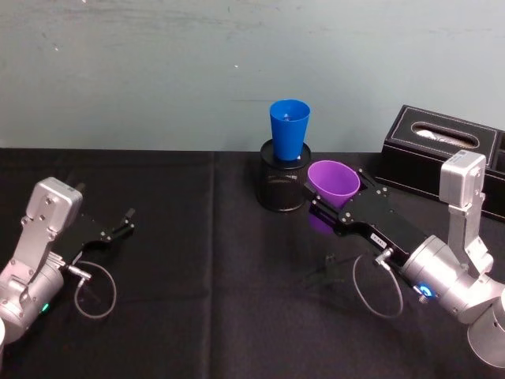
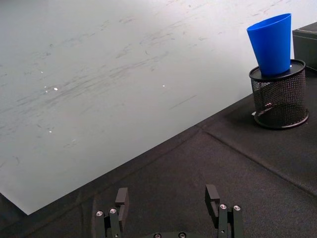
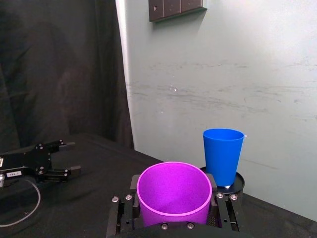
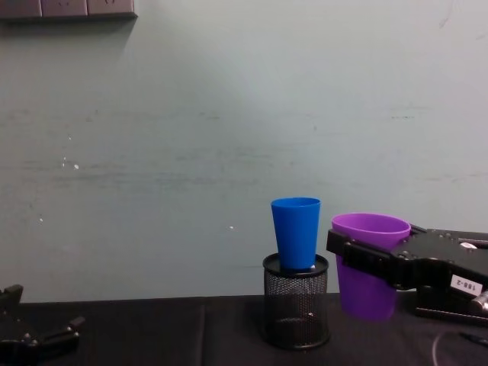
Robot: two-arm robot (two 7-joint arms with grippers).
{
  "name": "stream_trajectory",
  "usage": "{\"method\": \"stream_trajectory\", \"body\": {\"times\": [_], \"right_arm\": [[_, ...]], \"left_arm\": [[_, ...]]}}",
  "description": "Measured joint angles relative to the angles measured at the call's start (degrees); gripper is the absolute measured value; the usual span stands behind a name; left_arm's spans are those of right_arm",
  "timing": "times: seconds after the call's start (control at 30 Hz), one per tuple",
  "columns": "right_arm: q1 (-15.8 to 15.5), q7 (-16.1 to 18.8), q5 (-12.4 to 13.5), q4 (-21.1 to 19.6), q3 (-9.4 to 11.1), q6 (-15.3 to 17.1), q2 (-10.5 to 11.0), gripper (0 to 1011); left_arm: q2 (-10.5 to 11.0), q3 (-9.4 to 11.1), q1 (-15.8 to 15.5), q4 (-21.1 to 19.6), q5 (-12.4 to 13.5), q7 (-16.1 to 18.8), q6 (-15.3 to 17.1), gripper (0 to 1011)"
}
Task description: Pick up one cup with a gripper and tap it against the other cup.
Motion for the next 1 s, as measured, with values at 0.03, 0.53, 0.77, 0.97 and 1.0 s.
{"method": "stream_trajectory", "body": {"times": [0.03,0.53,0.77,0.97,1.0], "right_arm": [[0.01,0.01,-0.01,0.01,0.00,-0.01,-0.01,752],[-0.38,-0.04,-0.76,2.20,-0.34,-1.74,0.33,752],[-0.45,0.08,-1.10,3.64,-0.52,-2.08,0.15,752],[-1.11,0.27,-1.09,4.30,-0.57,-2.11,0.15,752],[-1.36,0.38,-1.07,4.34,-0.58,-2.13,0.21,752]], "left_arm": [[0.00,0.00,0.00,0.00,0.00,0.00,0.00,1012],[0.00,0.00,0.00,0.00,0.00,0.00,0.00,1012],[0.00,0.00,0.00,0.00,0.00,0.00,0.00,1011],[0.00,0.00,0.00,0.00,0.00,0.00,0.00,1011],[0.00,0.00,0.00,0.00,0.00,0.00,0.00,1011]]}}
